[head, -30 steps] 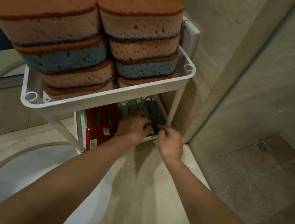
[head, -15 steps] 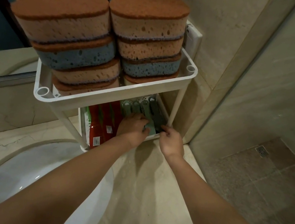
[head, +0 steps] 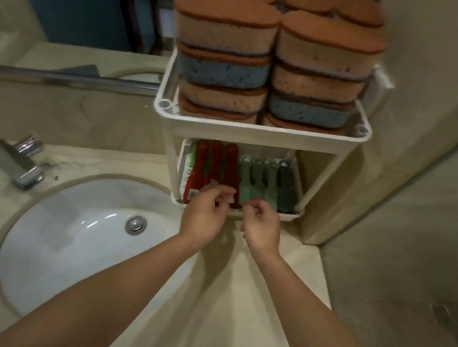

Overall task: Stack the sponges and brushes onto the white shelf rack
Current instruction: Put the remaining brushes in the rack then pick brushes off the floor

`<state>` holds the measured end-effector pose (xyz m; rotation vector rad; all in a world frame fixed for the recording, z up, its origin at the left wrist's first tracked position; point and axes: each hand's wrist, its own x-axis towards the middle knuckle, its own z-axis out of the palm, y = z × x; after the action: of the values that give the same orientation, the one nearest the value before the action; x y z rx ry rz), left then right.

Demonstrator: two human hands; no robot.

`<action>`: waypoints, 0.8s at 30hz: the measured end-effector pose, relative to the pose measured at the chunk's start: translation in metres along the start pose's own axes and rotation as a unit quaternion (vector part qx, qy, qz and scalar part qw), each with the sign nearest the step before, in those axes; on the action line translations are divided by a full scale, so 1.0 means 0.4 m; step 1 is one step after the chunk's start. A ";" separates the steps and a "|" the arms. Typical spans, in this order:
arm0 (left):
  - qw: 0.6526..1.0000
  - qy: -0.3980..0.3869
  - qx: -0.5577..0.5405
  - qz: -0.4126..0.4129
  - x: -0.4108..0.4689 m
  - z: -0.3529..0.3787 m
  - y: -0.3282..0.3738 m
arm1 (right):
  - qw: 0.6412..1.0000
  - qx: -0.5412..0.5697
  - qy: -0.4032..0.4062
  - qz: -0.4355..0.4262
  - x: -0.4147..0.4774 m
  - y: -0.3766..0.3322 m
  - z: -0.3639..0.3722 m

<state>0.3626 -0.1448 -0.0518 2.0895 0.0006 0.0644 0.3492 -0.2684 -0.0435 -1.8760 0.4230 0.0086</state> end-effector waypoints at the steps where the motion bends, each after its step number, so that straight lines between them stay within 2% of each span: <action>1: 0.999 0.022 -0.019 -0.018 -0.018 -0.020 -0.015 | 1.000 -0.003 -0.017 -0.007 -0.009 -0.006 0.024; 11: 0.962 0.190 -0.082 -0.176 -0.252 -0.241 -0.170 | 0.977 -0.040 -0.198 -0.066 -0.180 -0.029 0.253; 18: 0.913 0.316 -0.090 -0.244 -0.580 -0.464 -0.281 | 0.927 -0.053 -0.360 -0.092 -0.492 -0.026 0.461; 24: 0.869 0.405 -0.106 -0.264 -0.923 -0.601 -0.374 | 0.881 -0.067 -0.452 -0.125 -0.831 0.027 0.588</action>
<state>-0.0131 0.1282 -0.0794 1.6383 1.0212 0.5747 0.0826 0.0387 -0.0641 -1.8209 -0.4764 0.7287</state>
